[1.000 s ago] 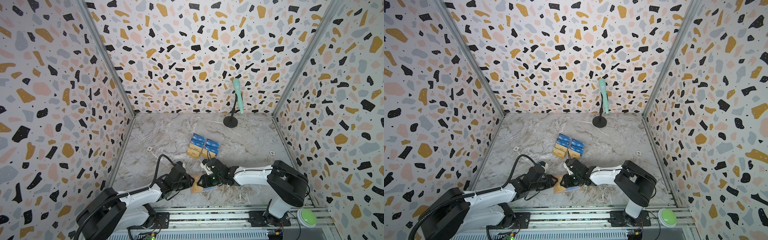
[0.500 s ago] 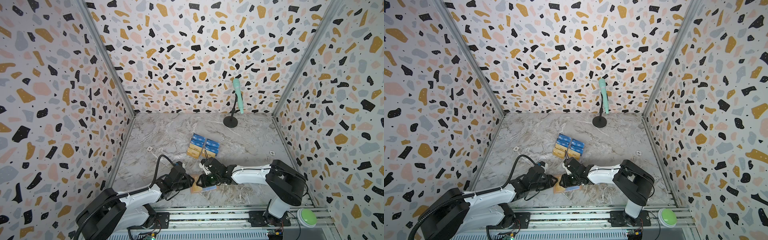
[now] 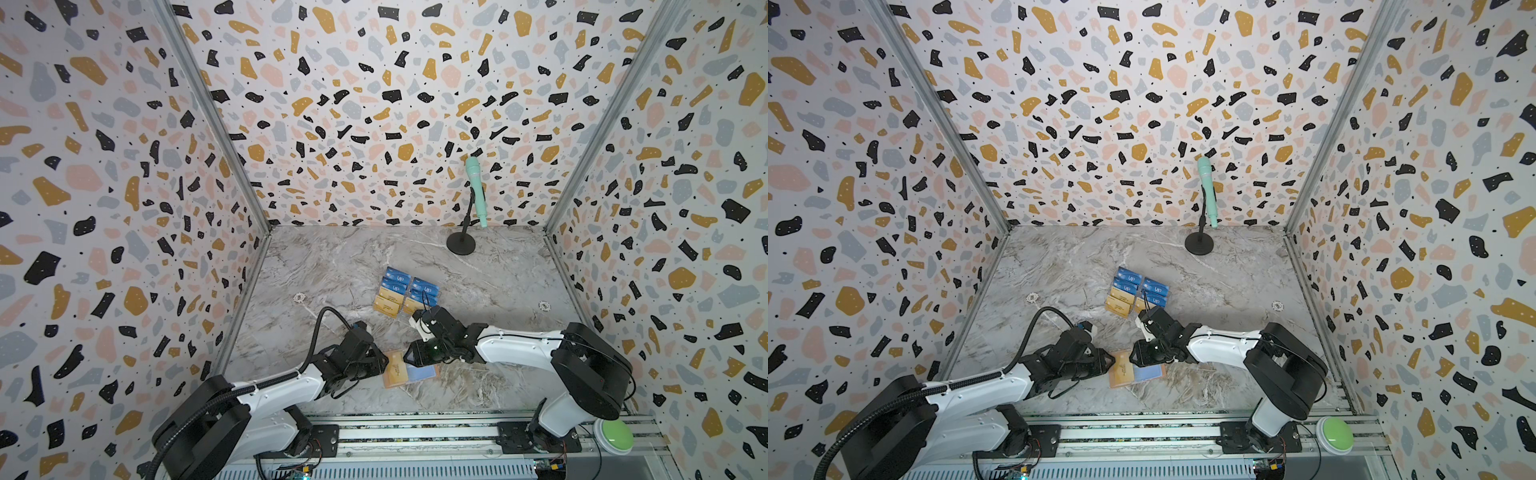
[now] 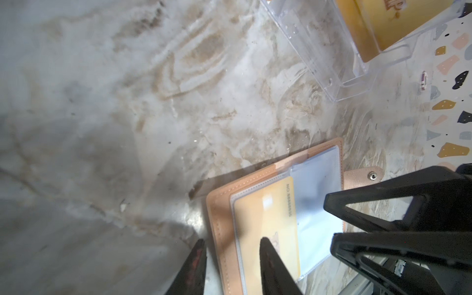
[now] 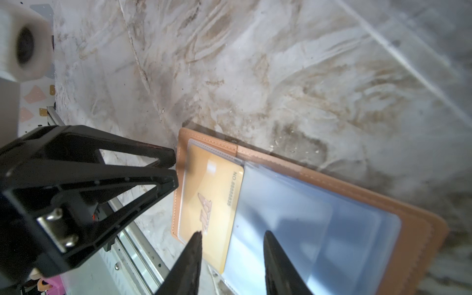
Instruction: Put the credit cards into the card holder
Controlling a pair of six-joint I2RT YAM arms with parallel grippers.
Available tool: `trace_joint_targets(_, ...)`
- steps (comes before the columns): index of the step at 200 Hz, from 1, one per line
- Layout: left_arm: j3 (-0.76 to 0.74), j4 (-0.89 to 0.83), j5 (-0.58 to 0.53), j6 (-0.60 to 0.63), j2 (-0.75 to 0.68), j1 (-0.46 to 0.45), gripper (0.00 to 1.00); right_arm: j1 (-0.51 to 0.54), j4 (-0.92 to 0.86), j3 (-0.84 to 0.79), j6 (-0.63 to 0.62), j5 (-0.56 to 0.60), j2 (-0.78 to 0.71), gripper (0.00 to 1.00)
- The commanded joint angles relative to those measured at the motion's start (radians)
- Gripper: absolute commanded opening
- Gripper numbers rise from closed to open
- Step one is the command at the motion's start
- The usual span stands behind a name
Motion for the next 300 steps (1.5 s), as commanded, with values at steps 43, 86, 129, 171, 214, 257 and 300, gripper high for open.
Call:
trace_joint_targets(43,0.027,-0.016,0.008,0.009,0.006,0.003,0.37,0.019,0.014,0.027,-0.062,-0.048,0.02,0.32)
trace_joint_targets(86,0.045,-0.026,0.017,0.03,0.023,0.003,0.36,-0.027,0.041,-0.046,-0.071,-0.057,0.017,0.22)
trace_joint_targets(129,0.049,-0.018,0.021,0.035,0.06,0.004,0.36,-0.056,-0.037,-0.071,-0.116,0.005,-0.015,0.17)
trace_joint_targets(171,0.056,-0.017,0.022,0.039,0.077,0.003,0.36,-0.065,-0.105,-0.068,-0.133,0.074,-0.052,0.15)
trace_joint_targets(214,0.064,-0.022,0.028,0.041,0.088,0.003,0.36,-0.044,-0.082,-0.019,-0.117,0.025,-0.069,0.14)
trace_joint_targets(257,0.065,-0.023,0.025,0.041,0.088,0.003,0.35,-0.005,0.019,0.016,-0.063,-0.055,-0.012,0.13)
trace_joint_targets(300,0.06,-0.03,0.021,0.041,0.072,0.004,0.35,0.006,0.072,0.024,-0.052,-0.073,0.051,0.13)
